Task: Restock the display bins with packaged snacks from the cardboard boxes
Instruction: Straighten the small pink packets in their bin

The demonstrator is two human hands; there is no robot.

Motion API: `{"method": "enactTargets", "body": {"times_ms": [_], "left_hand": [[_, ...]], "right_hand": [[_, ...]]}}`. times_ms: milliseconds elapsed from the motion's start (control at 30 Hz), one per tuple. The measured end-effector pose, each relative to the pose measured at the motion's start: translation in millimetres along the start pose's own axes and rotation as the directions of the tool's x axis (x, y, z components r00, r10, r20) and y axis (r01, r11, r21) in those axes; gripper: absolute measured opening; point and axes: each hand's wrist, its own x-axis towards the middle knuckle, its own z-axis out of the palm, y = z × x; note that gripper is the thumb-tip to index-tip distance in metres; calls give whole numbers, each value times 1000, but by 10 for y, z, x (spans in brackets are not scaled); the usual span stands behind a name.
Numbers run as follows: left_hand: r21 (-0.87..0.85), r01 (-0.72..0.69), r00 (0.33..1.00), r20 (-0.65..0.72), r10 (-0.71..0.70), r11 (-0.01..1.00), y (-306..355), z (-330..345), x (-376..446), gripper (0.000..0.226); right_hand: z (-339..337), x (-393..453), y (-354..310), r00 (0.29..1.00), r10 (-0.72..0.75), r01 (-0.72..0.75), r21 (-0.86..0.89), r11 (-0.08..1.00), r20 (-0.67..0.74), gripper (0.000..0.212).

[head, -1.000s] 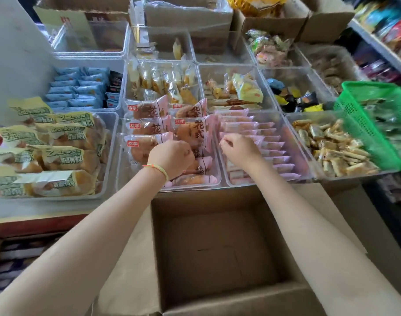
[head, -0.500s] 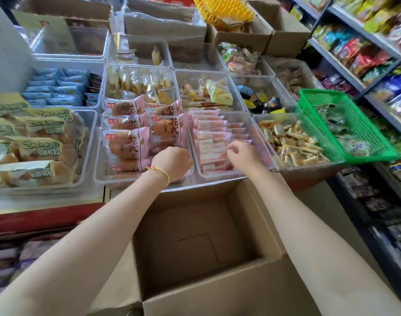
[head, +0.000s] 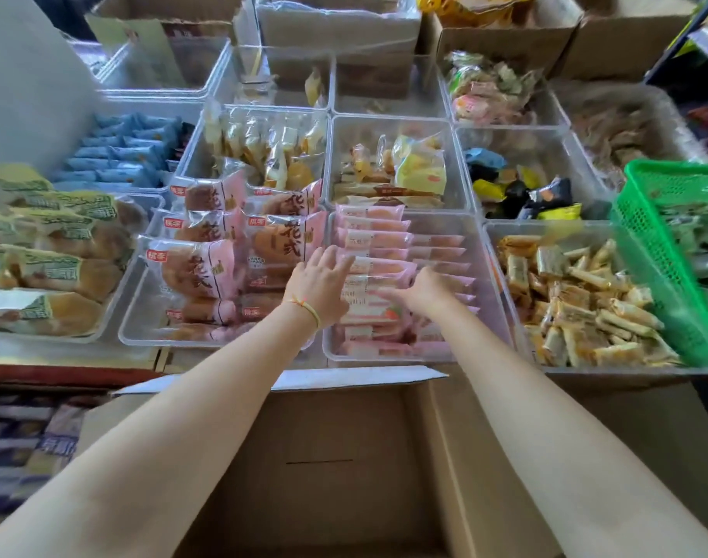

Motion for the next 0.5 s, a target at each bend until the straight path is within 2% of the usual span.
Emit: {"method": "enactTargets", "body": {"times_ms": [33, 100, 200, 300, 400, 467, 500], "left_hand": [[81, -34, 999, 7, 33, 996, 16, 43, 41, 79], [202, -91, 996, 8, 91, 975, 23, 133, 116, 87], [225, -114, 993, 35, 109, 968, 27, 238, 166, 98], [217, -89, 996, 32, 84, 972, 1, 286, 174, 101], [204, -98, 994, -26, 105, 974, 16, 266, 209, 97], [200, -119, 989, -60, 134, 973, 51, 261, 234, 95], [209, -126, 987, -67, 143, 970, 68, 261, 246, 96]], "right_hand": [[61, 45, 26, 1000, -16, 15, 59, 998, 24, 50], [165, 100, 96, 999, -39, 33, 164, 986, 34, 33], [233, 79, 239, 997, -65, 55, 226, 973, 35, 17], [231, 35, 339, 995, -97, 86, 273, 958, 27, 14], [185, 65, 346, 986, -126, 151, 282, 948, -105, 28], [182, 86, 338, 975, -140, 180, 248, 952, -171, 28], [190, 92, 330, 978, -136, 171, 231, 958, -161, 24]]}}
